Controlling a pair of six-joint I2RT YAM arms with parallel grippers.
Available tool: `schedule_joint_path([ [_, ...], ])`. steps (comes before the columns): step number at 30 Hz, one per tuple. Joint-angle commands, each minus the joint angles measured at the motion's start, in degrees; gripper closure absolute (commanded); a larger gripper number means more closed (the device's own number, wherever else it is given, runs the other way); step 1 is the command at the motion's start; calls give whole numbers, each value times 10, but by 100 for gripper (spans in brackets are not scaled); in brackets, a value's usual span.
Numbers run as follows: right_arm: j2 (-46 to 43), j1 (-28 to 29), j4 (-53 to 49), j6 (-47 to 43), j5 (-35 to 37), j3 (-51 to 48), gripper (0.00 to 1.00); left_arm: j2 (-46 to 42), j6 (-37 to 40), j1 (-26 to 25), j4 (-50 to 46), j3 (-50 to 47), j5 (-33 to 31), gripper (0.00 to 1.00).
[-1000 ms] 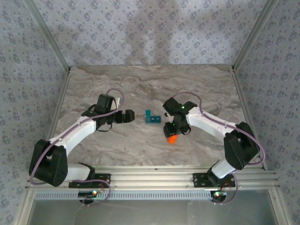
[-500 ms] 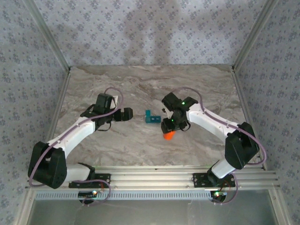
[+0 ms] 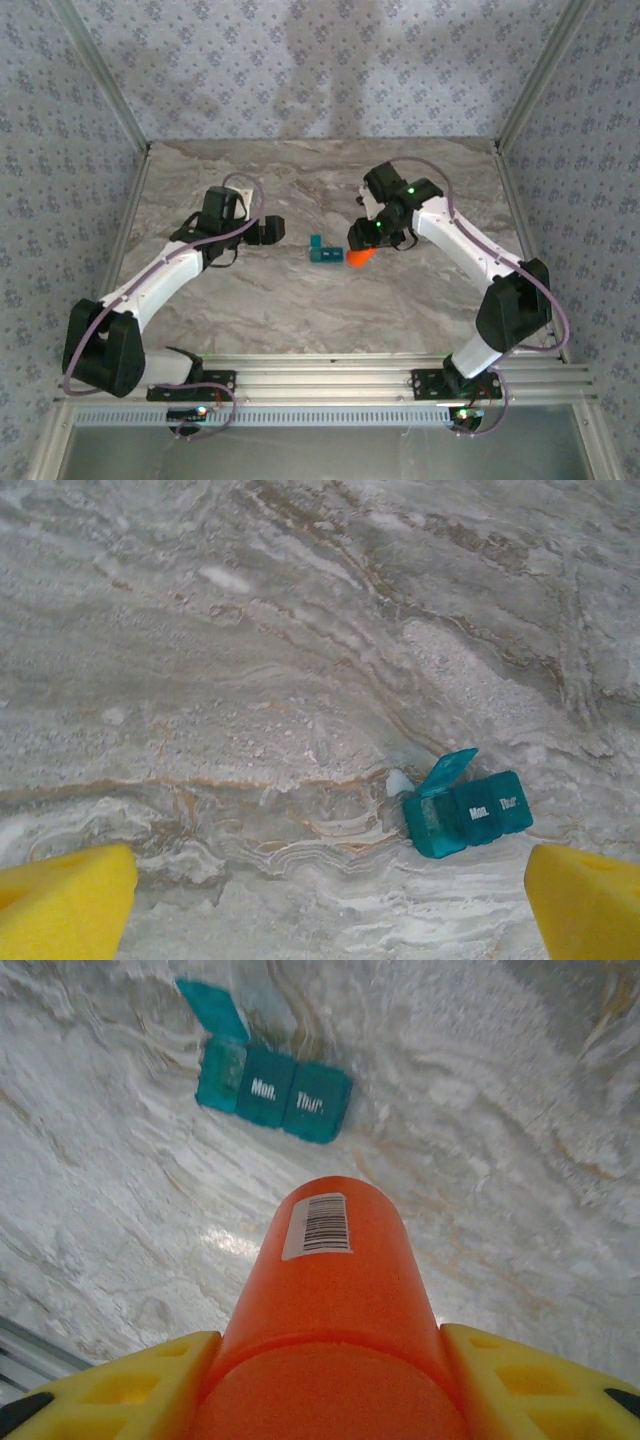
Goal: Sort the pills into containers
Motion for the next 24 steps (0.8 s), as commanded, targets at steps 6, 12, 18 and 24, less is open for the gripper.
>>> schedule_joint_path([
  [6,73,-53,-68,-45,-79,147,65,15,86,-19,64,17,45,1],
  [12,143,-75,-118,-76,-136,258,65,20,175,-62,106,9,49,1],
  [18,200,-85,-159,-109,-208,343,65,30,234,-84,156,-5,88,1],
  [24,241,-89,-205,-139,-249,410,65,52,288,-98,169,5,117,1],
])
